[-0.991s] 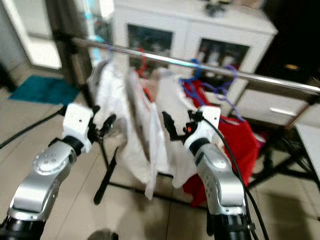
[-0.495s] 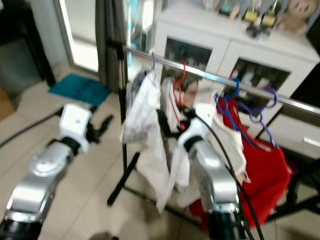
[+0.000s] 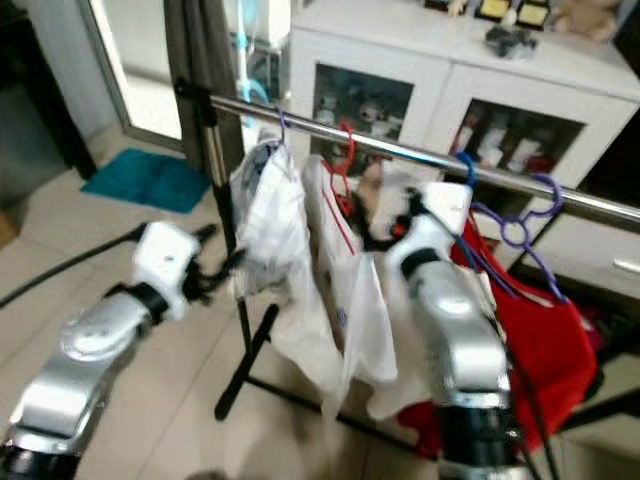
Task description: Hang hanger
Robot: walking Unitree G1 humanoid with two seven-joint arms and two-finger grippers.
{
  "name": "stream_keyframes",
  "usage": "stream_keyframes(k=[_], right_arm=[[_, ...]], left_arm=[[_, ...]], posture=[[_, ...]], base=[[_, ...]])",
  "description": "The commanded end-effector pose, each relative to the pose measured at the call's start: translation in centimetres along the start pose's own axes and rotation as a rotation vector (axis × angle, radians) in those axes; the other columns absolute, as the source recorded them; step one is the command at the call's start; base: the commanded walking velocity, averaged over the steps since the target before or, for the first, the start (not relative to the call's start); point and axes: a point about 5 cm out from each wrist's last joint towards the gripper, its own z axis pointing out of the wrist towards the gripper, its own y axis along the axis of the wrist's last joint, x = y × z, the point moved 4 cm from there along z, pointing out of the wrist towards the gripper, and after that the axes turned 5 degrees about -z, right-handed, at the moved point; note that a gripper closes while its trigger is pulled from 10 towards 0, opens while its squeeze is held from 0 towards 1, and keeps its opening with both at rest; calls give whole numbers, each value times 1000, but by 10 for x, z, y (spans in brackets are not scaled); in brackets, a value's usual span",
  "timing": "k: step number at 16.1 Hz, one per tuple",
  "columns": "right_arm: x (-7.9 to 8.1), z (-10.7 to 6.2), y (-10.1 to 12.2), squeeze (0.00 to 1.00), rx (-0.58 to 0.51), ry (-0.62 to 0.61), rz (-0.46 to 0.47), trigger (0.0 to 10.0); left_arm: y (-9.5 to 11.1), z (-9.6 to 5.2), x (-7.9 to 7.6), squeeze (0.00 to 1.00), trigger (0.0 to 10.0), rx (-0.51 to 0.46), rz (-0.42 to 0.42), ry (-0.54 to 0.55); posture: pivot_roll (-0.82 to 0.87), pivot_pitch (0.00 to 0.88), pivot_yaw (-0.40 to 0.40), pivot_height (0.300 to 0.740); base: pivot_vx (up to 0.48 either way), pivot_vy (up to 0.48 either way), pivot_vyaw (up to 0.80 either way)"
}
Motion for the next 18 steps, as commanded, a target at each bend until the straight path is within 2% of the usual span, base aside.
stream_keyframes(k=[1, 3, 6, 7, 10, 11, 12, 13, 15, 18], right_arm=[[-3, 3, 4, 1000, 5, -15, -13, 10000], [-5, 11, 4, 1000, 35, -10, -15, 10000], [2, 28, 0, 1000, 117, 65, 34, 10000], [8, 42, 0, 1000, 146, 106, 71, 10000], [4, 70, -3, 1000, 220, 106, 13, 10000], [5, 76, -2, 792, 233, 123, 34, 10000], [7, 78, -2, 792, 244, 145, 56, 10000], [8, 80, -5, 0, 267, 159, 44, 10000], [6, 83, -11, 0, 312, 170, 19, 10000], [7, 91, -8, 0, 329, 210, 39, 10000]], left_arm=[[2, 1, 0, 0, 10000, 1, 16, -25], [3, 2, -2, 0, 10000, 9, 27, -54], [4, 1, -5, 0, 10000, 12, 17, -118], [0, -1, -5, 0, 10000, 37, 19, -141], [-6, -4, -12, 0, 10000, 68, 35, -179], [-6, -6, -14, 0, 10000, 72, 32, -190], [-6, -7, -15, 0, 10000, 74, 30, -197], [-8, -10, -15, 0, 10000, 81, 27, -205], [-10, -12, -14, 0, 10000, 94, 31, -213], [-9, -12, -17, 0, 10000, 94, 28, -223]], posture=[[86, 0, -52, 740], [90, 0, -51, 740], [84, 0, -61, 740], [73, 0, -54, 740], [73, 0, -52, 740], [84, 0, -54, 740], [84, 0, -54, 740], [89, 0, -56, 740], [89, 0, -60, 740], [90, 0, -63, 740]], base=[[0, 0, 0], [0, 0, 0], [0, 0, 0], [0, 0, 0], [0, 0, 0], [0, 0, 0], [0, 0, 0], [0, 0, 0], [0, 0, 0], [0, 0, 0]])
